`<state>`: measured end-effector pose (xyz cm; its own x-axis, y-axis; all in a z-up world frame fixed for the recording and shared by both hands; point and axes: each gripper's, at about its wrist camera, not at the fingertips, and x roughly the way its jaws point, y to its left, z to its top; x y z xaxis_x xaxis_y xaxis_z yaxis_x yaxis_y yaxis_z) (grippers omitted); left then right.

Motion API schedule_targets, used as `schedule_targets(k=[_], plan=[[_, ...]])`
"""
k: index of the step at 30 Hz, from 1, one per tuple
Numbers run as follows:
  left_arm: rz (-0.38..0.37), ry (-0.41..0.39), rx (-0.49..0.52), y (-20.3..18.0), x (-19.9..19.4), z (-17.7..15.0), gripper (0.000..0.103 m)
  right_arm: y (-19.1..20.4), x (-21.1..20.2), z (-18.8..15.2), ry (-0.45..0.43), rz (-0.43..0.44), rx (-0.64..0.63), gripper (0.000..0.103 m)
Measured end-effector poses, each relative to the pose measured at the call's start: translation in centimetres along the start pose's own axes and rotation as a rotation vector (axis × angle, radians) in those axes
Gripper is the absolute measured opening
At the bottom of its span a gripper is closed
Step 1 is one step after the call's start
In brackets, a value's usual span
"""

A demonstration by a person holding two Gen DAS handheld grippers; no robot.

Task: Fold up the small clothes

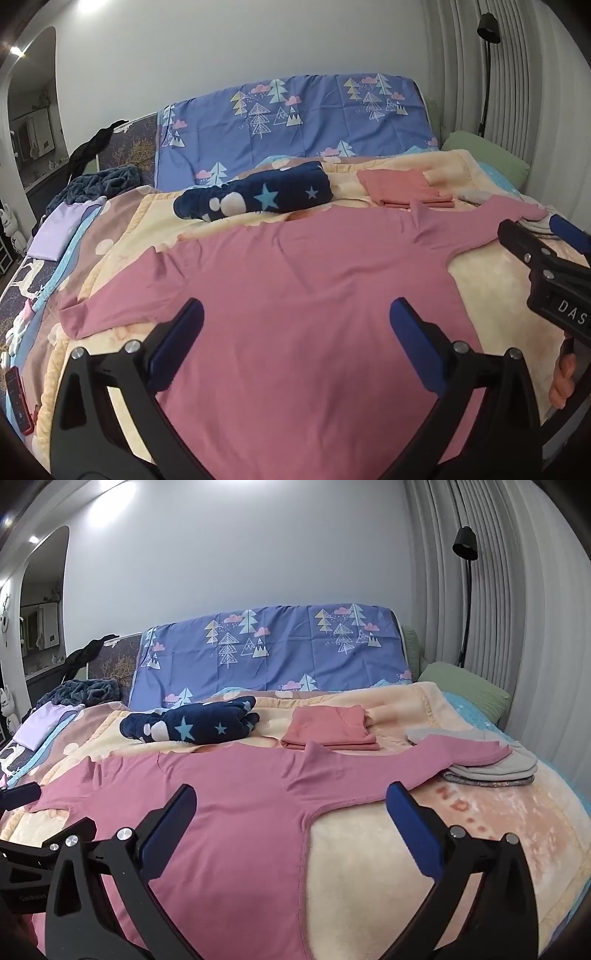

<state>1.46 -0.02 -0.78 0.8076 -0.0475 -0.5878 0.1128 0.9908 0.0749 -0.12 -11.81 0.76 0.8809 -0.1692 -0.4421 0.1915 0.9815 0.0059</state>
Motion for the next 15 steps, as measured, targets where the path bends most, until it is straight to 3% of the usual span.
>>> schedule_targets(k=[4, 11, 15], plan=[[-0.012, -0.034, -0.037, 0.61, -0.59, -0.13, 0.101, -0.25, 0.16, 0.11, 0.024, 0.003, 0.024, 0.102], [0.036, -0.082, -0.052, 0.95, -0.91, -0.35, 0.101, -0.24, 0.91, -0.36, 0.055, -0.007, 0.026, 0.102], [0.017, -0.095, -0.038, 0.88, -0.97, -0.54, 0.101, -0.28, 0.98, -0.41, 0.060, -0.008, 0.028, 0.102]])
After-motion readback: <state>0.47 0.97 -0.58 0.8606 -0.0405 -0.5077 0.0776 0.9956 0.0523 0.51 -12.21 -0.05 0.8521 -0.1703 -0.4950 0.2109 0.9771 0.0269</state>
